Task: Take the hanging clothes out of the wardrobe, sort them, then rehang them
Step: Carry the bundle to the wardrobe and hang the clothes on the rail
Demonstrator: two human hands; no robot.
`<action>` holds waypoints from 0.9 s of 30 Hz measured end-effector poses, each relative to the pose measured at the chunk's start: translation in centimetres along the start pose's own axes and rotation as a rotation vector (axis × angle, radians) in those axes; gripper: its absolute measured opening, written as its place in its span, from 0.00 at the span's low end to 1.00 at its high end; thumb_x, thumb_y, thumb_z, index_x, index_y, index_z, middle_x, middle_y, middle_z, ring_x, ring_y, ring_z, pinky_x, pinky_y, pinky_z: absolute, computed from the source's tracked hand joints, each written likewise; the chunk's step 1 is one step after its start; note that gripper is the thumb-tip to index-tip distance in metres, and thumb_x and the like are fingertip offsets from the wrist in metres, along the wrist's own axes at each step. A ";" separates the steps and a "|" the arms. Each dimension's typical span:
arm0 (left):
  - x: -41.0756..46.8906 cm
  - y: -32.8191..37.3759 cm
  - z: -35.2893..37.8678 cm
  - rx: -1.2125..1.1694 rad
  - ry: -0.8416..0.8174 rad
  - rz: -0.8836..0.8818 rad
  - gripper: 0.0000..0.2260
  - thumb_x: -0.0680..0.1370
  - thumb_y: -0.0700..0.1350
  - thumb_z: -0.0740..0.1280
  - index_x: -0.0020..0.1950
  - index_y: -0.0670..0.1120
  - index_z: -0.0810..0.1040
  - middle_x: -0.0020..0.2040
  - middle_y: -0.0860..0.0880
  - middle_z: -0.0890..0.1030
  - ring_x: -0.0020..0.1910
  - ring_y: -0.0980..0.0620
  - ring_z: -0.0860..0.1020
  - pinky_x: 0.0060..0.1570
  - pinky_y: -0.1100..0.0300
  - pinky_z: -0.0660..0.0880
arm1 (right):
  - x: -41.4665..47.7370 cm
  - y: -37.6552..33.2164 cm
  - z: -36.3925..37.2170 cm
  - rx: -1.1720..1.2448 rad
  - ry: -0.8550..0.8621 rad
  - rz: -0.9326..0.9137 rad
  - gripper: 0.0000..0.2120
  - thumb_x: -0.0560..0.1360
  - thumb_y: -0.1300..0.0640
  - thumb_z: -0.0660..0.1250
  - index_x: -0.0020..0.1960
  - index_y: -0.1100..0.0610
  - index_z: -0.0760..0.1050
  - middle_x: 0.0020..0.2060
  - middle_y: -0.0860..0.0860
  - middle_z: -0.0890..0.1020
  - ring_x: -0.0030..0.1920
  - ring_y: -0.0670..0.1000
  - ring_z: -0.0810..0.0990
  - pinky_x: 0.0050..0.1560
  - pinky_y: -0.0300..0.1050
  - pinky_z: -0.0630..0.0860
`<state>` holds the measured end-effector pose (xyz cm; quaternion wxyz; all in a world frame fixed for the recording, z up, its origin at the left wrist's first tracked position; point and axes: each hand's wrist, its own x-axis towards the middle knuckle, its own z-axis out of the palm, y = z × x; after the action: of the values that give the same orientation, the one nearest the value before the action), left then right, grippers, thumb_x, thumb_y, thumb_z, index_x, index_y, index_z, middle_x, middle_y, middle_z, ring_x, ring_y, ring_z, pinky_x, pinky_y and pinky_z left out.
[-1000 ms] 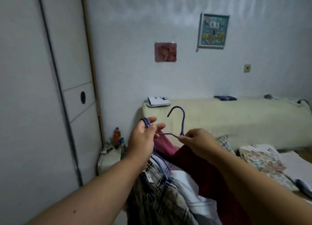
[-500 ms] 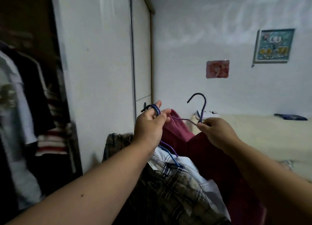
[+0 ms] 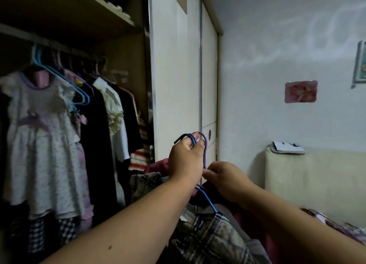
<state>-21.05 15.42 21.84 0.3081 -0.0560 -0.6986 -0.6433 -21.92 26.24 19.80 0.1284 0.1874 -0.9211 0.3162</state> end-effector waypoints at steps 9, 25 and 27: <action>0.8 2.9 -3.6 0.300 0.291 0.069 0.09 0.76 0.49 0.66 0.43 0.43 0.79 0.43 0.44 0.83 0.45 0.43 0.81 0.51 0.49 0.77 | 1.2 -5.5 0.2 0.158 -0.163 -0.275 0.11 0.78 0.53 0.61 0.49 0.59 0.79 0.44 0.53 0.83 0.47 0.53 0.81 0.45 0.43 0.74; 6.4 12.1 -11.7 0.195 0.466 0.192 0.09 0.77 0.37 0.65 0.37 0.46 0.76 0.37 0.47 0.81 0.32 0.54 0.80 0.31 0.67 0.76 | 7.2 -15.3 -2.4 0.369 -0.350 -0.651 0.15 0.68 0.49 0.75 0.40 0.60 0.79 0.32 0.50 0.76 0.34 0.46 0.72 0.37 0.40 0.67; 7.6 14.0 -13.0 0.174 0.469 0.173 0.10 0.78 0.36 0.64 0.37 0.45 0.75 0.39 0.47 0.80 0.30 0.56 0.78 0.24 0.70 0.72 | 8.4 -17.7 -2.8 0.408 -0.340 -0.658 0.14 0.68 0.49 0.75 0.39 0.60 0.79 0.31 0.49 0.77 0.32 0.46 0.73 0.35 0.38 0.68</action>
<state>-15.85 3.15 37.56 0.5193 0.0620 -0.6534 -0.5473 -21.55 12.85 34.38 0.0288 0.5426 -0.7388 0.3987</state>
